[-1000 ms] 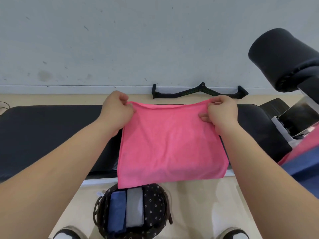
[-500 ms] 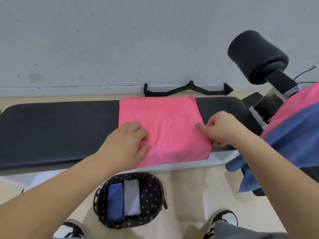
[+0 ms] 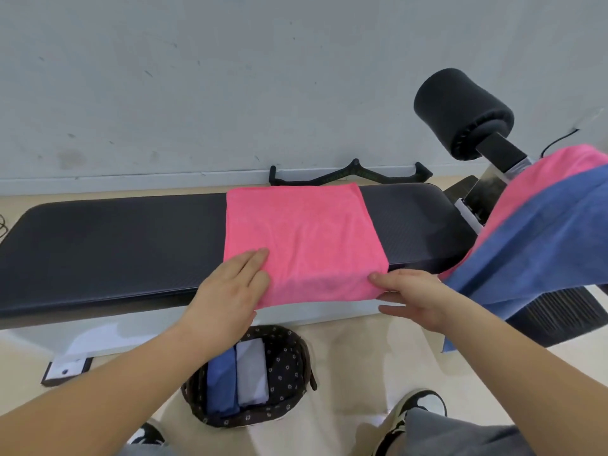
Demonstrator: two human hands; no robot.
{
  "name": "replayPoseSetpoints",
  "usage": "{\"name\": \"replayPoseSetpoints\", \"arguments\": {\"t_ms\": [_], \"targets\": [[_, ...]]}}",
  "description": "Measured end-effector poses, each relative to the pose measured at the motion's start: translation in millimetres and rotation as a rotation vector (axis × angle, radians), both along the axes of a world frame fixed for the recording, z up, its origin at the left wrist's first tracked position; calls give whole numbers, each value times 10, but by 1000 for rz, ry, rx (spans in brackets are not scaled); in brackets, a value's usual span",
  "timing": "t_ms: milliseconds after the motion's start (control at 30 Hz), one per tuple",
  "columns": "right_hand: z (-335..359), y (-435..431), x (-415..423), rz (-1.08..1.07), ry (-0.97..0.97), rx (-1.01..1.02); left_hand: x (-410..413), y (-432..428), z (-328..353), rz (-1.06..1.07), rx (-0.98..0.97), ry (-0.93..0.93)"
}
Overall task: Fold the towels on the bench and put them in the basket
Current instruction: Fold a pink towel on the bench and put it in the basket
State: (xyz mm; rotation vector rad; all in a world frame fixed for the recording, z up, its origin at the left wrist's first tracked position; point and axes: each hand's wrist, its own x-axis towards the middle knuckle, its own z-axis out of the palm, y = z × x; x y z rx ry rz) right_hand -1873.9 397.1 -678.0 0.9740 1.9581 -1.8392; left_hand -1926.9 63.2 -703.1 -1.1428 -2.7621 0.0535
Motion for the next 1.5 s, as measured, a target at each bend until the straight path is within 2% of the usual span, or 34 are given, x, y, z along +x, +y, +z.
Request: {"name": "replayPoseSetpoints", "arguments": {"t_ms": [200,300,400,467,533,600,700,767,833,900,1000,1100,1333,1500], "targets": [[128,156,-2,75,3,-8,-32,-7,-245,-58,-17,121],[242,243,52,219,-21,166,-55,-25,-141,-98,13,58],[333,274,82,257,-43,239,-14,-42,40,-98,77,-34],[368,278,73,309,-56,390,20,-90,130,-100,152,-85],[397,248,31,370,34,657,39,-155,187,-90,218,-110],[458,80,1,395,262,886,35,-196,241,-67,245,-108],[469,-423,67,556,633,955,33,-180,344,-24,245,-111],[382,-779,117,729,646,935,58,-140,447,18,254,-105],[233,-1037,110,814,603,1001,107,-100,550,51,278,-83],[106,-1208,61,811,623,1100,158,-74,624,76,342,-101],[20,-1321,-24,726,700,1210,183,-56,698,92,499,-229],[67,-1307,-71,683,710,1243,159,-65,797,69,609,-330],[381,-799,10,673,410,1246,-15,-270,930,213,671,-369],[547,-321,71,631,353,1015,-102,-288,962,317,686,-488]]}}
